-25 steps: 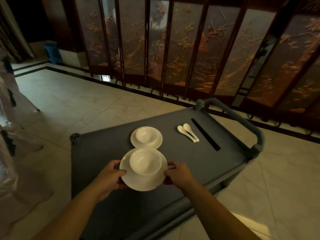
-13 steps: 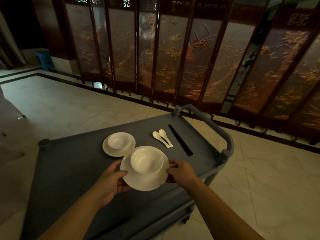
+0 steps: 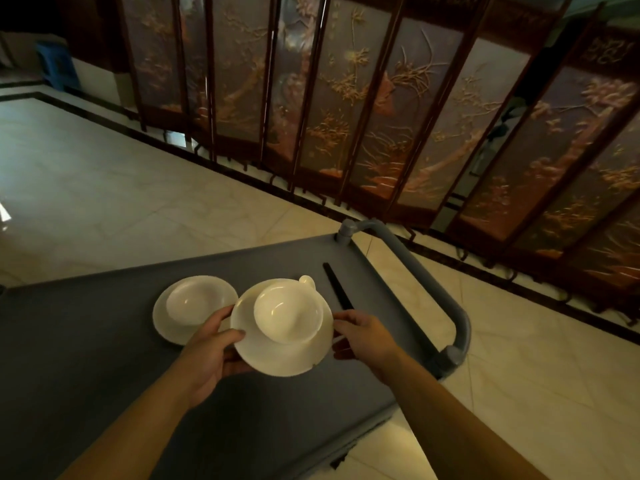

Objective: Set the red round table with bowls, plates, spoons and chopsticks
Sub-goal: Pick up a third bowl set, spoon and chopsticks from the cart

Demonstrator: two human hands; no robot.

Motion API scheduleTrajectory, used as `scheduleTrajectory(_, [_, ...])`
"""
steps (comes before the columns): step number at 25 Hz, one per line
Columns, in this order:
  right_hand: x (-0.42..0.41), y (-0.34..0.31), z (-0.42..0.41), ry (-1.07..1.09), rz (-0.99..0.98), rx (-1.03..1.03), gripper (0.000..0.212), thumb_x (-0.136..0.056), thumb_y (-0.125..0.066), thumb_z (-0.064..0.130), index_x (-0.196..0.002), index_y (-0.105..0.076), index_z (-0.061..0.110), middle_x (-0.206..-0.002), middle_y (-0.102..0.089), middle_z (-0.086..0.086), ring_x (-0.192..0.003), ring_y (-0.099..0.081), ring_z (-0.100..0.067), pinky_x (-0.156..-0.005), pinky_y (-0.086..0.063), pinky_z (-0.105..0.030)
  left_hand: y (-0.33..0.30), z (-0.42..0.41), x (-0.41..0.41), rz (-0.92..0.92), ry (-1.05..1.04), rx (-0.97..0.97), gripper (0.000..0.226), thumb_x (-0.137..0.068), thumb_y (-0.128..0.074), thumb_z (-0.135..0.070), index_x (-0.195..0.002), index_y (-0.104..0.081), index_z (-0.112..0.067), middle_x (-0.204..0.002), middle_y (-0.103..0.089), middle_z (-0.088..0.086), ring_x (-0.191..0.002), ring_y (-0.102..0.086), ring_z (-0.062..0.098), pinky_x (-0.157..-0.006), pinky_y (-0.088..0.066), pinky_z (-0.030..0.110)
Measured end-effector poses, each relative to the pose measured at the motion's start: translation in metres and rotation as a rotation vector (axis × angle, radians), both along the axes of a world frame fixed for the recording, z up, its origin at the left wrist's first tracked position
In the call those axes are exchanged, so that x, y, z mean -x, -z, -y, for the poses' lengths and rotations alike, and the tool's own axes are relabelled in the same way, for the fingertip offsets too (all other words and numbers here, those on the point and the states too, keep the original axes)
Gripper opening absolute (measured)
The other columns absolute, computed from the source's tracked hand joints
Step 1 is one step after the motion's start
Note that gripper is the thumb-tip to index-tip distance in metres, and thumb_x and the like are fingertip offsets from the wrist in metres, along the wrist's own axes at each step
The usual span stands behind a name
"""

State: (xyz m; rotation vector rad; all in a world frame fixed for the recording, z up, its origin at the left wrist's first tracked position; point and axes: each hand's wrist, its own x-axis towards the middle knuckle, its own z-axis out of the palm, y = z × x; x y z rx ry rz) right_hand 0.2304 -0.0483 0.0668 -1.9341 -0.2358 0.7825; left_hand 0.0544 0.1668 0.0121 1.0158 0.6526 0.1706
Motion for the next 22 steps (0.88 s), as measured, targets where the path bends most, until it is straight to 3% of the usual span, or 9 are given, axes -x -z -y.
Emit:
scheduleTrajectory(8, [-0.07,0.055,-0.029,-0.032,0.173,0.387,0.01,-0.098,-0.058,0.027,-0.091,-0.064,0.024,-0.092,-0.069,-0.006,-0.08,-0.069,-0.019,-0.064,-0.057,-0.028,0.014,-0.024,-0.01,-0.033,-0.13,0.052,0.046,-0.096,-0.06,-0.008,-0.118,-0.06,-0.048,-0.132,-0.058,0.006,-0.114,-0.064,0.036,-0.07,-0.063,0.048])
scheduleTrajectory(15, [-0.109,0.096,-0.062,-0.144,0.231,0.487,0.012,-0.093,-0.065,0.029,-0.081,-0.066,0.024,-0.083,-0.068,-0.001,-0.075,-0.064,-0.013,-0.058,-0.05,-0.023,0.022,-0.026,0.013,-0.056,-0.277,0.095,0.051,-0.093,-0.061,-0.008,-0.128,-0.055,-0.044,-0.133,-0.057,0.01,-0.114,-0.064,0.038,-0.07,-0.063,0.049])
scheduleTrajectory(20, [-0.126,0.112,-0.085,-0.274,0.304,0.55,0.021,-0.093,-0.064,0.032,-0.101,-0.073,0.015,-0.082,-0.068,0.002,-0.075,-0.065,-0.011,-0.057,-0.047,-0.021,0.023,-0.019,0.02,-0.072,-0.399,0.138,0.07,-0.079,-0.067,-0.01,-0.142,-0.049,-0.035,-0.134,-0.058,0.013,-0.112,-0.064,0.041,-0.062,-0.063,0.045])
scheduleTrajectory(22, [-0.133,0.114,-0.092,-0.312,0.304,0.581,0.02,-0.091,-0.067,0.027,-0.103,-0.073,0.013,-0.089,-0.071,-0.001,-0.08,-0.067,-0.014,-0.062,-0.051,-0.024,0.024,-0.016,0.018,-0.082,-0.423,0.145,0.066,-0.081,-0.065,-0.008,-0.139,-0.051,-0.036,-0.134,-0.058,0.013,-0.111,-0.064,0.041,-0.059,-0.063,0.044])
